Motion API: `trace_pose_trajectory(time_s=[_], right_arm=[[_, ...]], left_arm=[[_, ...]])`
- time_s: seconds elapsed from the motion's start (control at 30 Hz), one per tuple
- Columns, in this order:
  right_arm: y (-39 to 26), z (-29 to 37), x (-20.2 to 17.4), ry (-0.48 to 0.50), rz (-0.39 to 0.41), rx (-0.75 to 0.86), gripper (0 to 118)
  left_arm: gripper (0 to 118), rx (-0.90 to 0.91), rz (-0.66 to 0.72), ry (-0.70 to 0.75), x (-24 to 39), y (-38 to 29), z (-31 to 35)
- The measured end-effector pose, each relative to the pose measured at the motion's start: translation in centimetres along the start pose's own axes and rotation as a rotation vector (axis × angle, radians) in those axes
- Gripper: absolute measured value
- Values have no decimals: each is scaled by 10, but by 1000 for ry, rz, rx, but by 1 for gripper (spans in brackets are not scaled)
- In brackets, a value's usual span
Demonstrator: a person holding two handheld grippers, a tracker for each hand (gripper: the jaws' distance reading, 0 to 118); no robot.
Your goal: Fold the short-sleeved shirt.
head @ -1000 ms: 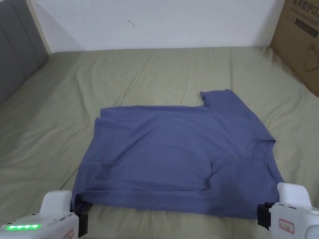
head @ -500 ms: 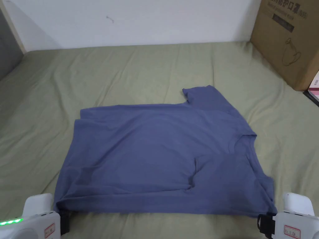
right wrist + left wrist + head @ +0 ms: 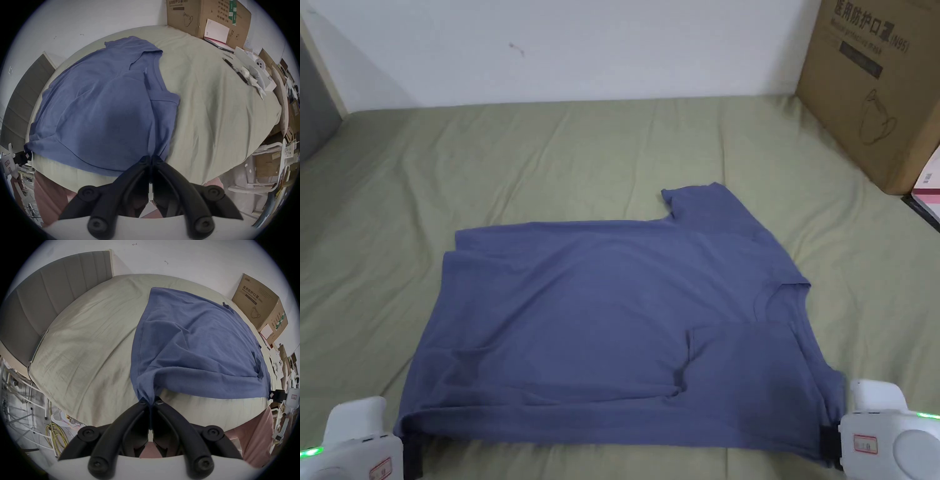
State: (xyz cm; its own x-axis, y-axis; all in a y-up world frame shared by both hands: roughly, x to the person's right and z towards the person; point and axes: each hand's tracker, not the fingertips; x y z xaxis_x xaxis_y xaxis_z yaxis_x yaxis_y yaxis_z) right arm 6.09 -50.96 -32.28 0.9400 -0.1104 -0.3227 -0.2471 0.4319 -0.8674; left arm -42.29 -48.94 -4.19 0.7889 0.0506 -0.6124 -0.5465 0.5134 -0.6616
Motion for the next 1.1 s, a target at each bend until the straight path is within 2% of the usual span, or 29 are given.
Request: trace_pose_trajectory(time_s=[0.03, 0.27, 0.33, 0.5, 0.57, 0.7, 0.77, 0.9, 0.93, 0.97, 1.0, 1.03, 1.07, 1.1], right_arm=[[-7, 8, -10, -6, -13, 14, 1], [10, 22, 3, 46, -83, 57, 1], [11, 32, -12, 53, -83, 69, 1], [38, 33, -12, 85, -131, 86, 2], [58, 33, -12, 82, -139, 102, 1], [106, 21, -11, 97, -169, 125, 1], [128, 9, -15, 83, -177, 130, 1], [157, -29, -28, 28, -145, 89, 2], [159, -36, -33, 4, -140, 88, 1], [160, -40, -35, -19, -120, 82, 3], [161, -43, -40, -44, -82, 66, 10], [161, -42, -45, -71, -64, 74, 28], [158, -38, -49, -70, -44, 96, 64], [155, -31, -51, -58, -38, 106, 74]], left_arm=[[2, 1, 0, 6, 0, 1, 2], [2, 16, 3, 31, -5, 16, 17], [2, 41, -10, 47, -6, 25, 24], [2, 63, -34, 68, -7, 55, 28], [2, 67, -90, 123, -4, 73, 24], [2, 42, -114, 131, 1, 112, 2], [2, 28, -193, 155, 8, 131, -14], [4, 1, -221, 153, 18, 156, -49], [9, -14, -226, 161, 20, 161, -55], [32, -35, -225, 181, 21, 162, -57], [58, -42, -218, 189, 19, 163, -58], [82, -48, -207, 185, 15, 163, -57], [99, -38, -189, 178, 12, 160, -51], [101, -8, -167, 157, 10, 156, -43]])
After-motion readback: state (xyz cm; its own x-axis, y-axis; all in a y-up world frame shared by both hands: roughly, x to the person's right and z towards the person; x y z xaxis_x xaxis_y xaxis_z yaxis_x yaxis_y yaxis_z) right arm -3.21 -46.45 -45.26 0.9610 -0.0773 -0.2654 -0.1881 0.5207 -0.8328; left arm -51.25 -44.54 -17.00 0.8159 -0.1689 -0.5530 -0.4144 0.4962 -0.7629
